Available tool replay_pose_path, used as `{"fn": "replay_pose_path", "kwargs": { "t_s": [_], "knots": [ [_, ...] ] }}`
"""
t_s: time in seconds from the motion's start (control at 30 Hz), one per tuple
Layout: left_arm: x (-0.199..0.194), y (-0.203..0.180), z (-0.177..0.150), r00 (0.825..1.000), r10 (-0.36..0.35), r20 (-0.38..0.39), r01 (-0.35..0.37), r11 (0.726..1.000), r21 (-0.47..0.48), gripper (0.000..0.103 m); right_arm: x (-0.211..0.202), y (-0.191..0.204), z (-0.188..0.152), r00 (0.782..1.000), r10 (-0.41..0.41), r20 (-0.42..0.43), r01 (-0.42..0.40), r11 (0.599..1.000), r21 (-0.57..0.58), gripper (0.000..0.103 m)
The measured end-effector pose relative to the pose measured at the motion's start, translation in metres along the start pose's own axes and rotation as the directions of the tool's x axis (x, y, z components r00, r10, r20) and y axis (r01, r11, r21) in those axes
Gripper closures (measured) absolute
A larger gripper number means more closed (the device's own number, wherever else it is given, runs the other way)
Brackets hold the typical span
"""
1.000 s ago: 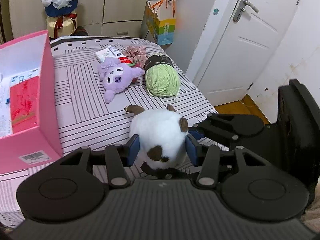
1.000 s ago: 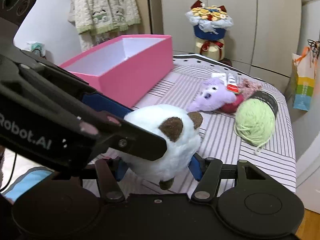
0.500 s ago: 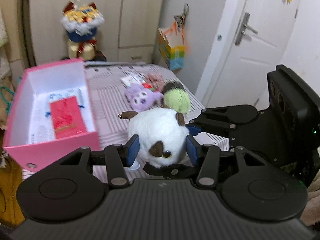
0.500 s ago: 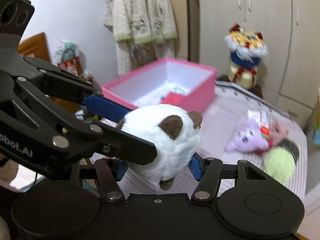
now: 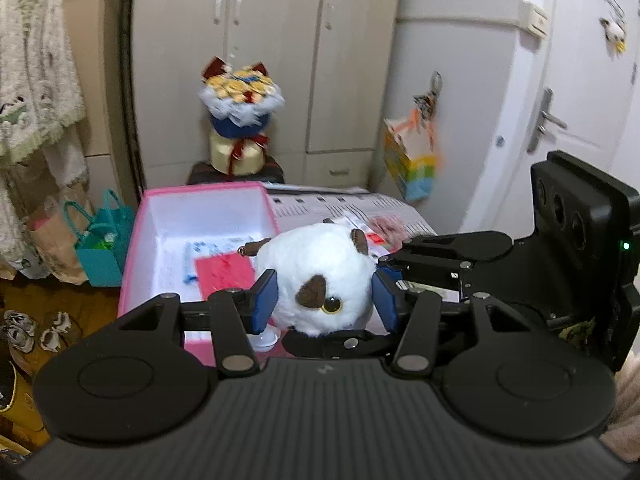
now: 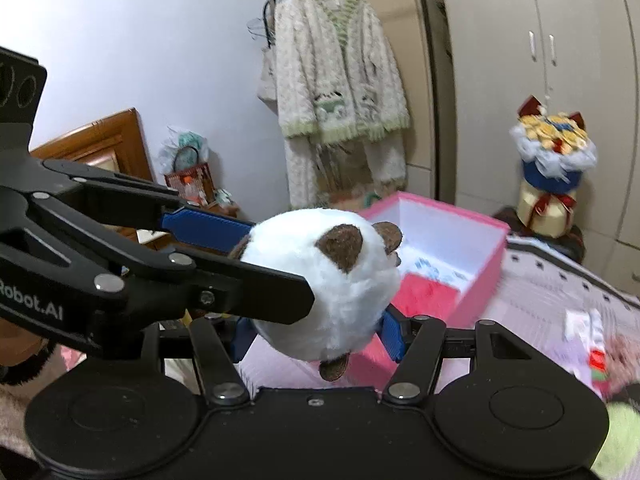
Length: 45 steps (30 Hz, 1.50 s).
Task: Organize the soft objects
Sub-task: 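Lift the white plush toy with the left gripper into the pink box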
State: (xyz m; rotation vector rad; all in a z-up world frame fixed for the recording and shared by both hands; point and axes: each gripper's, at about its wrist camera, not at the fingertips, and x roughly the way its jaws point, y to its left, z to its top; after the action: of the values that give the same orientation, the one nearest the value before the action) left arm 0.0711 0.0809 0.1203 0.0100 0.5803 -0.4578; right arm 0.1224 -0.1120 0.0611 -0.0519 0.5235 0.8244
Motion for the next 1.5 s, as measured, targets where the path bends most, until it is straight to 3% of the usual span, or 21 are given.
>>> {"fn": "replay_pose_path", "kwargs": {
  "t_s": [0.3,0.43,0.7,0.9,1.3,1.4,1.5],
  "knots": [
    [0.041,0.055,0.023,0.998,0.056,0.024,-0.054,0.996,-0.077,0.053,0.060,-0.027,0.036,0.999,0.043,-0.004,-0.043,0.997,-0.056,0.035],
    [0.074,0.086,0.031,0.998,0.068,-0.002,-0.067,0.989,-0.129,0.053,0.100,-0.047,0.047,0.997,0.062,-0.047,-0.064,0.997,-0.048,0.035],
    [0.136,0.135,0.027,0.996,0.081,-0.048,-0.089,0.978,-0.191,0.053,0.172,-0.072,0.059,0.987,0.035,-0.154,-0.067,0.977,-0.204,0.035],
    [0.166,0.161,0.021,0.995,0.067,-0.079,-0.084,0.966,-0.244,0.053,0.210,-0.088,0.066,0.970,0.016,-0.244,-0.079,0.965,-0.249,0.035],
    [0.196,0.183,0.013,0.988,0.076,-0.135,-0.114,0.946,-0.303,0.053,0.249,-0.099,0.062,0.939,-0.049,-0.341,-0.045,0.964,-0.263,0.031],
    [0.191,0.179,0.014,0.984,0.133,-0.115,-0.160,0.946,-0.282,0.052,0.241,-0.101,0.062,0.949,-0.042,-0.312,-0.041,0.966,-0.254,0.020],
    [0.175,0.172,0.015,0.978,0.189,-0.091,-0.206,0.944,-0.256,0.051,0.226,-0.107,0.059,0.958,-0.035,-0.286,-0.030,0.976,-0.217,0.020]
  ]
}}
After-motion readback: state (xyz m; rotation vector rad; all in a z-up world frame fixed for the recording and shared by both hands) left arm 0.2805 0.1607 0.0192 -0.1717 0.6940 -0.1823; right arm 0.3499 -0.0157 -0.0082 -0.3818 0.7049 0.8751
